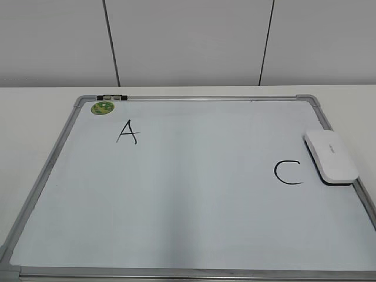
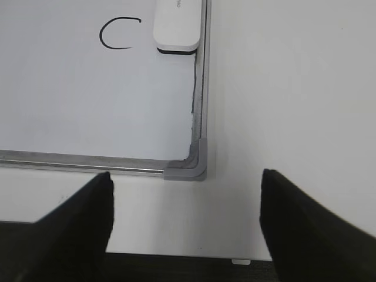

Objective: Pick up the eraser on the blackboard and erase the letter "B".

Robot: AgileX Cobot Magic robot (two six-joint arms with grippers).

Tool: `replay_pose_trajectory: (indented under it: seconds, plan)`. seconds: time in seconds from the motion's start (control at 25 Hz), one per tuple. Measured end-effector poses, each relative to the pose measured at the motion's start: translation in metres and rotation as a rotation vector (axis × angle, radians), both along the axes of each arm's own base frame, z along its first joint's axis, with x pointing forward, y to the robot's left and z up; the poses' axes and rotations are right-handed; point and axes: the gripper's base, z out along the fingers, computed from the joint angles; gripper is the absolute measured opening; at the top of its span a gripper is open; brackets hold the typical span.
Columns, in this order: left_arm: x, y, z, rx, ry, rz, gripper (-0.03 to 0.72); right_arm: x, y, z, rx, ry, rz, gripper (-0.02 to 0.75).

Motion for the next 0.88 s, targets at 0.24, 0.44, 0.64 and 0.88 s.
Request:
replay_pose_trajectory:
  seconds: [0.24,0.44,0.64,0.88]
  plan:
    - [-0.001,0.0,0.001,-0.001,-0.01,0.0,0.347,0.0,0.0,0.0,0.0,0.0,0.0,0.592]
    - [-0.008,0.002,0.003,-0.004,-0.063,0.023,0.305,-0.004,0.0,0.001,0.0,-0.032,0.0,0.592]
    - [-0.02,0.003,0.006,-0.006,-0.141,0.062,0.279,-0.011,0.0,0.001,-0.002,-0.076,-0.033,0.592]
    - [-0.037,0.004,0.008,-0.01,-0.249,0.072,0.255,-0.021,0.0,0.001,-0.006,-0.147,-0.057,0.592]
